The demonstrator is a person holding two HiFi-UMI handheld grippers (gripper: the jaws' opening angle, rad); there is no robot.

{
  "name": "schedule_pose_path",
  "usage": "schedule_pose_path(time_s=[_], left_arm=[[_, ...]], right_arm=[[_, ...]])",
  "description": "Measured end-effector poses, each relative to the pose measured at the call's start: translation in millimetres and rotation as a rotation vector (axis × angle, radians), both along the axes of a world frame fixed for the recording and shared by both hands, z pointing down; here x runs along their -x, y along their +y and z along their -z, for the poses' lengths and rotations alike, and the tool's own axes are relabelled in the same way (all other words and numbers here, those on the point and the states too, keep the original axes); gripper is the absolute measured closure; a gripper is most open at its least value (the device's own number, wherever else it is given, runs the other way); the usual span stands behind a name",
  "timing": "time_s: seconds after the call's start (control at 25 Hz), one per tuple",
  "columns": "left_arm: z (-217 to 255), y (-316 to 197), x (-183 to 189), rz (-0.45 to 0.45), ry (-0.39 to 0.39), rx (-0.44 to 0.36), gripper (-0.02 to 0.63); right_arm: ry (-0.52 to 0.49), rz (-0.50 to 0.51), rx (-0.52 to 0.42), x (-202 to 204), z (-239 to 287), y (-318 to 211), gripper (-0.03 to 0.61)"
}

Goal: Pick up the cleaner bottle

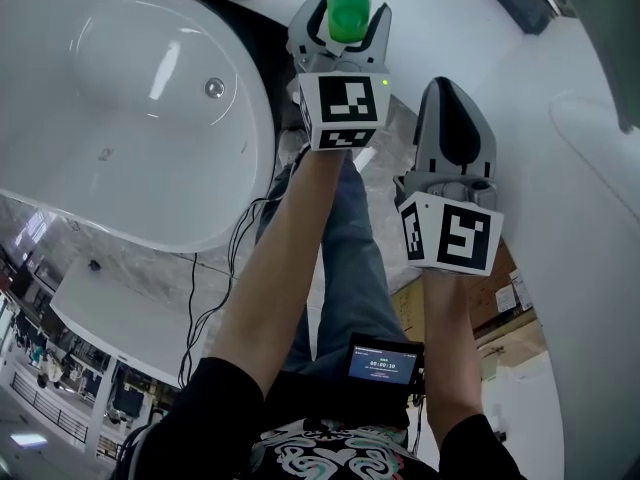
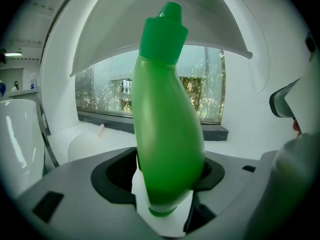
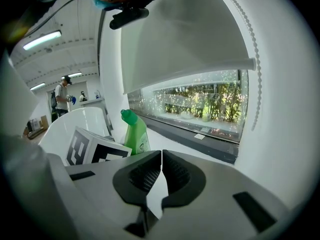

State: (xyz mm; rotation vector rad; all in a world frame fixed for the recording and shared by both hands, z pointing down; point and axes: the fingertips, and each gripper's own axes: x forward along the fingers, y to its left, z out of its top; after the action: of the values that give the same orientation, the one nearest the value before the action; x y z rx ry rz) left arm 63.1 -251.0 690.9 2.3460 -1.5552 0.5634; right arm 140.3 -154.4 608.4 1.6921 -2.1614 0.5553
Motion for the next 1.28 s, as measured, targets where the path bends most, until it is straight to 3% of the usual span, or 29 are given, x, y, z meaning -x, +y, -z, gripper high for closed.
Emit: schedule_pose_path(time_s=[0.24,0.32,0.8,1.28], left_arm=[[-3,-2,2,-0.006,-0.012,0.019,0.343],[-2,-3,5,-0.025,-0.014,0.032,0.399],[-1,-1,2,-0.118,-0.024,0.053,0.41],[7,9,9,-0.127,-0.003,0.073,0.413]], right_arm=[[-0.002,0.002,-0.003,4,0,-1,0.551],[-0.001,0.004,-0.007,3,1,-3,0.551],[0.011,-0.002,0.005,1,-2,-2,0.551],[0.034,-0.009,0.01,1,2,0,0.551]])
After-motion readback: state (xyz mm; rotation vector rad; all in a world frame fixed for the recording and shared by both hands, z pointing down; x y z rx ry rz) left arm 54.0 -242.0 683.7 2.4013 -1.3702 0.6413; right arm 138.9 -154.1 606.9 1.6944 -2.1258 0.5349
